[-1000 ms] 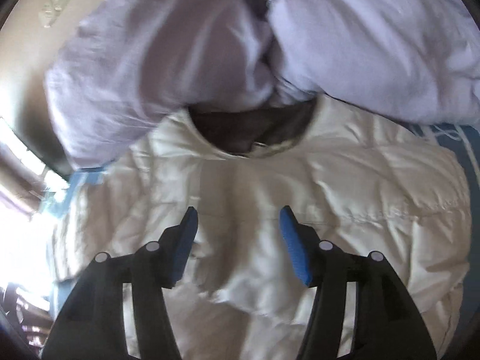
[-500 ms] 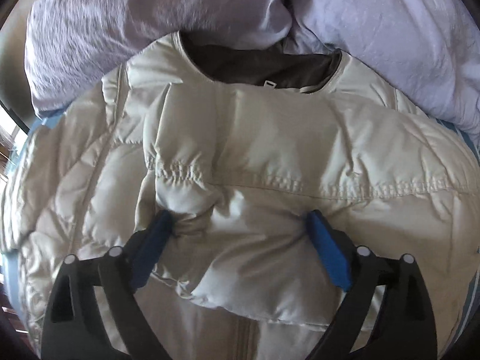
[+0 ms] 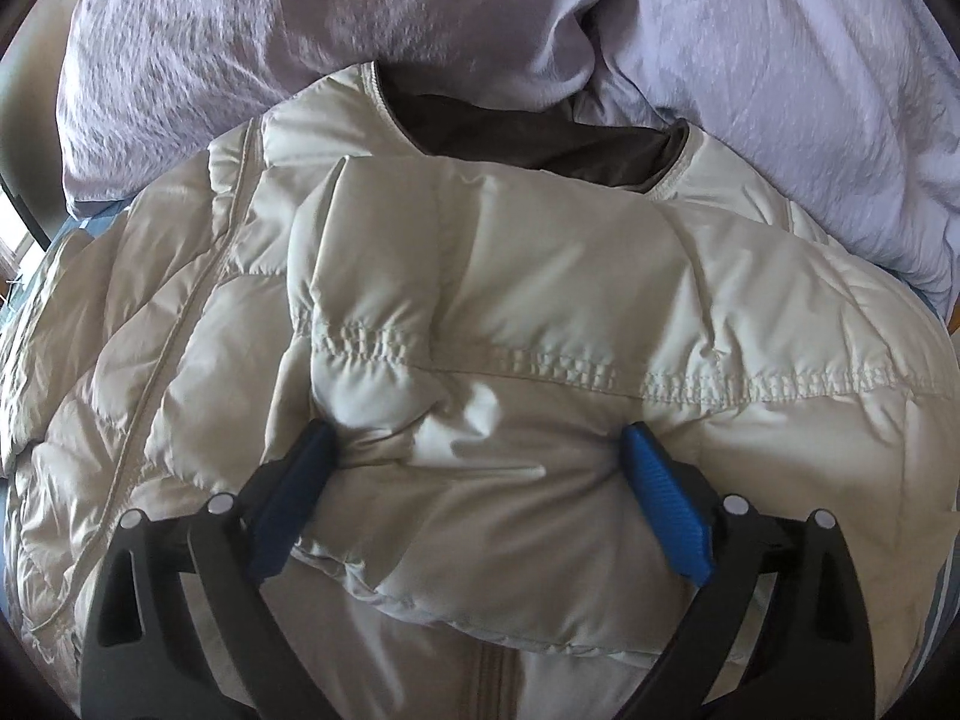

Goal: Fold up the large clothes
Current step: 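Grasp the other sleeve cuff with the left gripper and lift it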

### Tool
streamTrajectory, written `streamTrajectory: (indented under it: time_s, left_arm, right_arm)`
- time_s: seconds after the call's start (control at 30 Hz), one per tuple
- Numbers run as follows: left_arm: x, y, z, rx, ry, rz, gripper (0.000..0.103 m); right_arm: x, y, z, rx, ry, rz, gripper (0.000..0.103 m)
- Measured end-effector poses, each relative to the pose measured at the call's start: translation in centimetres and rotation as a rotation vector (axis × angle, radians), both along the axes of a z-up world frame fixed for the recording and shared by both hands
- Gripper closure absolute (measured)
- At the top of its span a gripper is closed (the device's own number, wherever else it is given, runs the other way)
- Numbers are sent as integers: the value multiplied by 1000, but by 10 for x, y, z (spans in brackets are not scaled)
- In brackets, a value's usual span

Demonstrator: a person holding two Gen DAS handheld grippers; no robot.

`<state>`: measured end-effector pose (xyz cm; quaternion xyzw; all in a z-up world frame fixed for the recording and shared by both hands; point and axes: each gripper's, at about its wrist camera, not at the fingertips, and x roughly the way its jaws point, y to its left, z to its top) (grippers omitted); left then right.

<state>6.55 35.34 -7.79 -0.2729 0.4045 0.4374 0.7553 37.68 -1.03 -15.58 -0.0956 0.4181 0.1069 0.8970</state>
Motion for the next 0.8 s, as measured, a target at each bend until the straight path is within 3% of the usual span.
streamTrajectory:
  time_s: [0.2,0.33,0.5,0.6,0.67,0.8]
  left_arm:
    - [-5,35,-14,-53,22,71,8]
    - [-8,44,-25,-119,-4,103,23]
    - [-6,40,-29,-99,-28,138,35]
    - [-6,39,-30,-102,-62,165,56]
    - [-5,40,-30,-123,-99,160,77]
    - [4,33,-24,-76,-59,136,83]
  right_arm:
    - [-2,0,2,0,4,7,6]
    - [-2,-2,3,6,7,12,6]
    - [-2,-2,4,10,7,13,6]
    - [-2,-2,4,10,6,13,6]
    - [-2,-2,4,11,7,14,6]
    - [-3,-3,5,13,10,13,6]
